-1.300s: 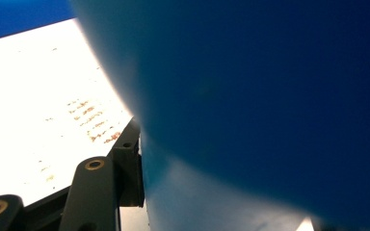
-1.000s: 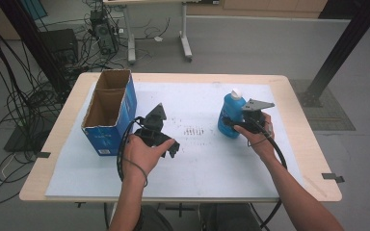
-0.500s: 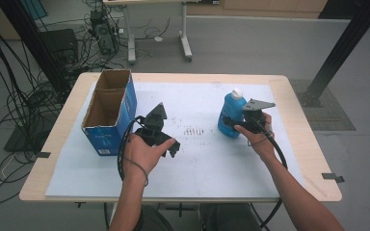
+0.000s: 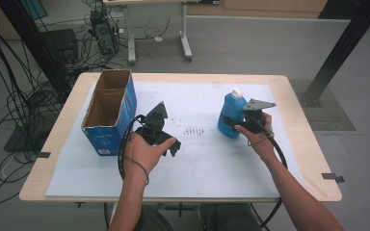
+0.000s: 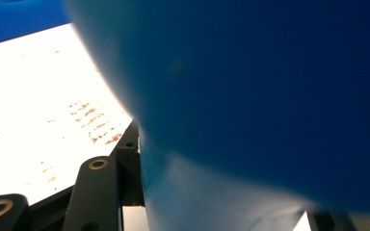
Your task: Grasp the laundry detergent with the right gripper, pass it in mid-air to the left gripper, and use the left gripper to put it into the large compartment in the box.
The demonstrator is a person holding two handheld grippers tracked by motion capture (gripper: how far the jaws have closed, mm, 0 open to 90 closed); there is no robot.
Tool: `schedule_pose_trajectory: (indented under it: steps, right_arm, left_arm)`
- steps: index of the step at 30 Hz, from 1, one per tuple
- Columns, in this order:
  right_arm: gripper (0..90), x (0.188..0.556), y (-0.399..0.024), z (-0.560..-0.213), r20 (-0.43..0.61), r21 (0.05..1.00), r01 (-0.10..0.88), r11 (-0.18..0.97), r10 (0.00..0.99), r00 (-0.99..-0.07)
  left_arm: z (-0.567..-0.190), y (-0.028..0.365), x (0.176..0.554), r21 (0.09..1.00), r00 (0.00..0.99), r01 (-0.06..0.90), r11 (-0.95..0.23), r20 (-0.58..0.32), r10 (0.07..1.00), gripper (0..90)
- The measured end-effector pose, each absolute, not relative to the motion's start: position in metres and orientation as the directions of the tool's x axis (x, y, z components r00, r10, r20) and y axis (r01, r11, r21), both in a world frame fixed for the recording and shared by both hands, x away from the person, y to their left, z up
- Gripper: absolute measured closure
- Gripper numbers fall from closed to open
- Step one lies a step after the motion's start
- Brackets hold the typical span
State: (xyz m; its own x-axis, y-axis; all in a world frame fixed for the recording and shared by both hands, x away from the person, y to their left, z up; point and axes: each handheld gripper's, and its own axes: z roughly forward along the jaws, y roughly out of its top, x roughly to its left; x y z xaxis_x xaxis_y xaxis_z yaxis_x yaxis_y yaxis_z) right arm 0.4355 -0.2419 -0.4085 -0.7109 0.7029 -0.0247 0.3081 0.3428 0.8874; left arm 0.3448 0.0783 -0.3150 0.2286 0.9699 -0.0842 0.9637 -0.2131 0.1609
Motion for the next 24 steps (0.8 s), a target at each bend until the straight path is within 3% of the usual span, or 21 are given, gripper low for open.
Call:
schedule_pose_trajectory:
  steps: [24]
  right_arm:
    - [44.8, 0.4358, -0.2422, -0.4084, -0.023, 0.887, 0.309, 0.342, 0.702, -0.712]
  left_arm:
    - [-0.3125, 0.0779, 0.3451, 0.162, 0.231, 0.963, -0.216, -0.078, 0.97, 6.8]
